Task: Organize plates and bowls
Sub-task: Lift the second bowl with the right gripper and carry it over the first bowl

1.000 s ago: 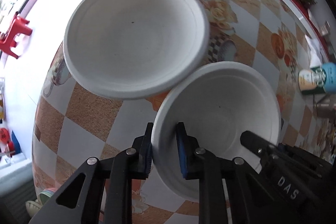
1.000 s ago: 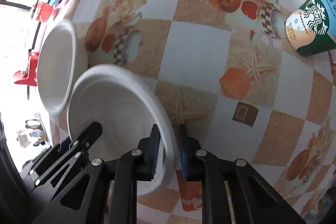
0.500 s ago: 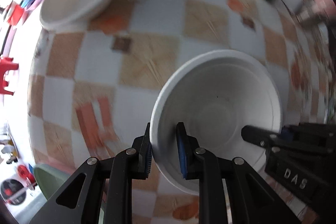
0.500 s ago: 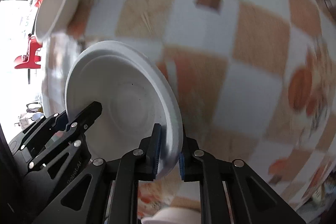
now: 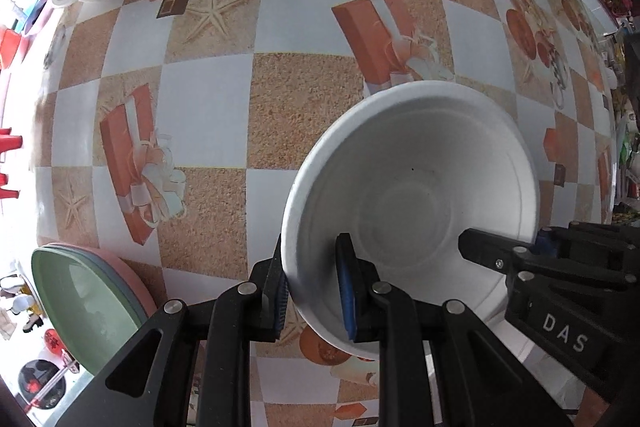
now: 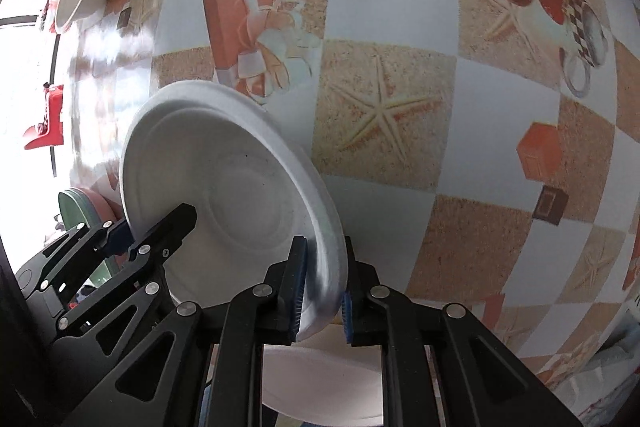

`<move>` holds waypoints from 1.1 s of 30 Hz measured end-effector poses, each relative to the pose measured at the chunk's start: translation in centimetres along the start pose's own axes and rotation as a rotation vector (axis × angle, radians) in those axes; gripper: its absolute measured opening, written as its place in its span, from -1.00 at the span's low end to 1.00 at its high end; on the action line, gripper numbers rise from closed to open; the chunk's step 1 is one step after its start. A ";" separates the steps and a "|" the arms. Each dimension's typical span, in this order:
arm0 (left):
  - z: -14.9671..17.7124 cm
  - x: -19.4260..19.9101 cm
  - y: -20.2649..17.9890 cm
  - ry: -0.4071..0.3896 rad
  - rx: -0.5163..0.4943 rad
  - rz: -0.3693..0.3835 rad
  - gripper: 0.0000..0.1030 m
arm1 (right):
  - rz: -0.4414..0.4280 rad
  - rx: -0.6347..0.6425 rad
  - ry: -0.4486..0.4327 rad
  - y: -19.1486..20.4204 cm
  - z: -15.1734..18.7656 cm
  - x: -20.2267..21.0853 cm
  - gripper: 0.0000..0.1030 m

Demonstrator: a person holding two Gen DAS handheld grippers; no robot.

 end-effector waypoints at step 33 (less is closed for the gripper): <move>8.9 6.1 -5.4 0.014 -0.387 0.028 -0.55 | -0.052 -0.195 -0.075 -4.6 10.3 5.0 -0.68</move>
Point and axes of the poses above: each gripper's, at about its wrist camera, not at the fingertips, and x roughly against the way its jaws point, y to its left, z to its underside, the point moved 6 cm from there along -x, roughly the way its jaws point
